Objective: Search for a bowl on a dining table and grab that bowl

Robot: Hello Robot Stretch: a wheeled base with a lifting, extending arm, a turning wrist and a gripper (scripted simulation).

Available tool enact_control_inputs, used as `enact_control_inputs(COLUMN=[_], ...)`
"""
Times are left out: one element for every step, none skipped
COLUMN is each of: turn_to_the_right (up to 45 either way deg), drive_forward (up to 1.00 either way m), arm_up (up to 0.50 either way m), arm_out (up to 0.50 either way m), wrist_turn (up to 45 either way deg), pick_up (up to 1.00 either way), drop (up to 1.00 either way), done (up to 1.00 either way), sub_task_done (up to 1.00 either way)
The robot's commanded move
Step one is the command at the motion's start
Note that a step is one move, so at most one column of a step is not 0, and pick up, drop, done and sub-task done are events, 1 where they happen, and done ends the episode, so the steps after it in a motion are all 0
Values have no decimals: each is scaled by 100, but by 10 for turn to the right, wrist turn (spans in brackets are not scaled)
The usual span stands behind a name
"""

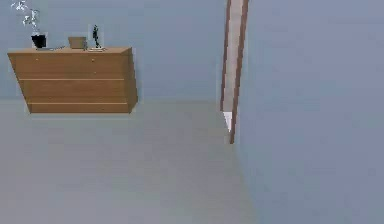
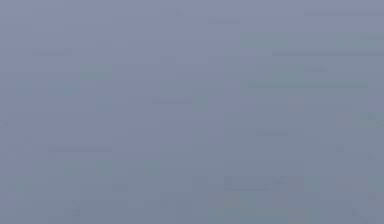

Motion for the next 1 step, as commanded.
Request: enact_control_inputs(turn_to_the_right=[-450], drive_forward=[0], arm_up=[0], arm_out=[0], wrist_turn=[0], pick_up=[0], drop=[0], done=[0], sub_task_done=[0])
